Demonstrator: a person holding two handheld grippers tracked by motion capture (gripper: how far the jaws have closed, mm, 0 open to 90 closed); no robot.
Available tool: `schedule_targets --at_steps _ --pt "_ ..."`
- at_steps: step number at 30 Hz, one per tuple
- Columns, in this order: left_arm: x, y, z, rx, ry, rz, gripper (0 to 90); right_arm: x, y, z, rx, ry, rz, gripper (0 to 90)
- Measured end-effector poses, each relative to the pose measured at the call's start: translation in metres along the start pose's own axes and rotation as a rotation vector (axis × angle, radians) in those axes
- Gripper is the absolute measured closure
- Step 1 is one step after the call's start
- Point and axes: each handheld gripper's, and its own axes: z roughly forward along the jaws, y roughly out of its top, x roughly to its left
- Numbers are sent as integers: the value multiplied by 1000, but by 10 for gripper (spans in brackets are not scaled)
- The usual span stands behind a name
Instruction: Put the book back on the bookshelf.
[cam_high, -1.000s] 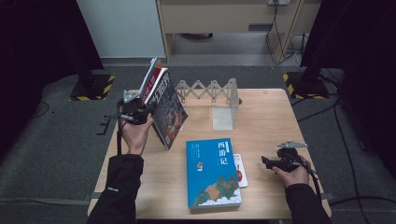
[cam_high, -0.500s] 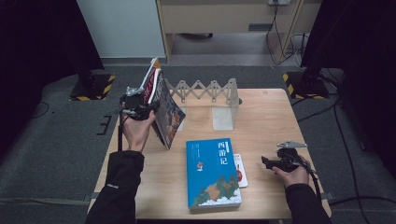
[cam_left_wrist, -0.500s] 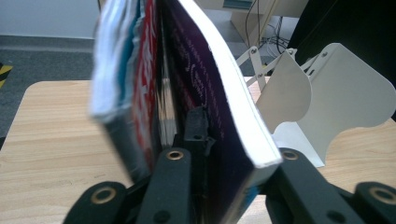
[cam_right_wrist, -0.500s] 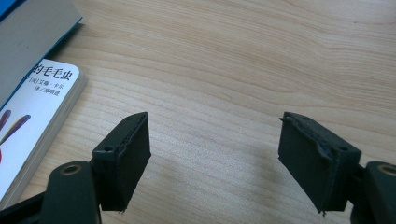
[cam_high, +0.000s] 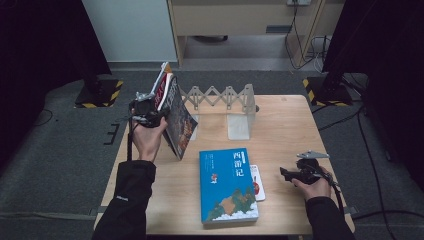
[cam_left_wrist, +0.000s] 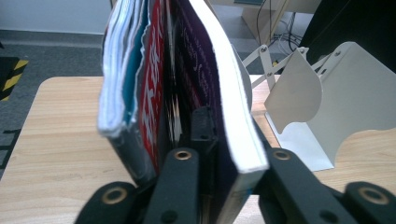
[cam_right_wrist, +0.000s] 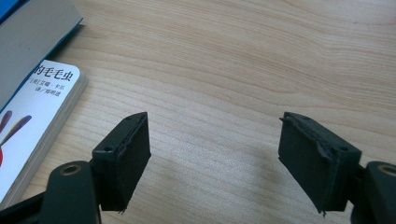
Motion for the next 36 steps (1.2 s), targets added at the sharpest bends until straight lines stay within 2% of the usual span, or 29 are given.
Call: schedule_targets --at_steps 2,9,15,19,21,24,30,32,36 --pt "-2 1 -2 -15 -2 8 745 0 0 0 0 0 0 251" --pt "-11 5 -1 -19 13 42 736 0 0 0 -1 0 4 250" --pt "-16 9 6 -7 24 32 717 0 0 0 1 2 3 250" --pt "-15 12 6 8 44 25 807 0 0 -1 -3 1 6 250" --pt "-13 14 6 12 47 23 814 0 0 0 0 3 2 250" --pt "-13 15 4 -18 40 8 818 0 0 0 2 5 -2 251" --pt "-20 26 5 -88 38 18 820 0 0 0 0 3 7 253" --pt "-24 31 8 -109 57 27 820 -1 0 0 -1 4 3 253" --pt "-27 36 18 -145 86 14 820 -1 1 -1 -9 2 1 254"
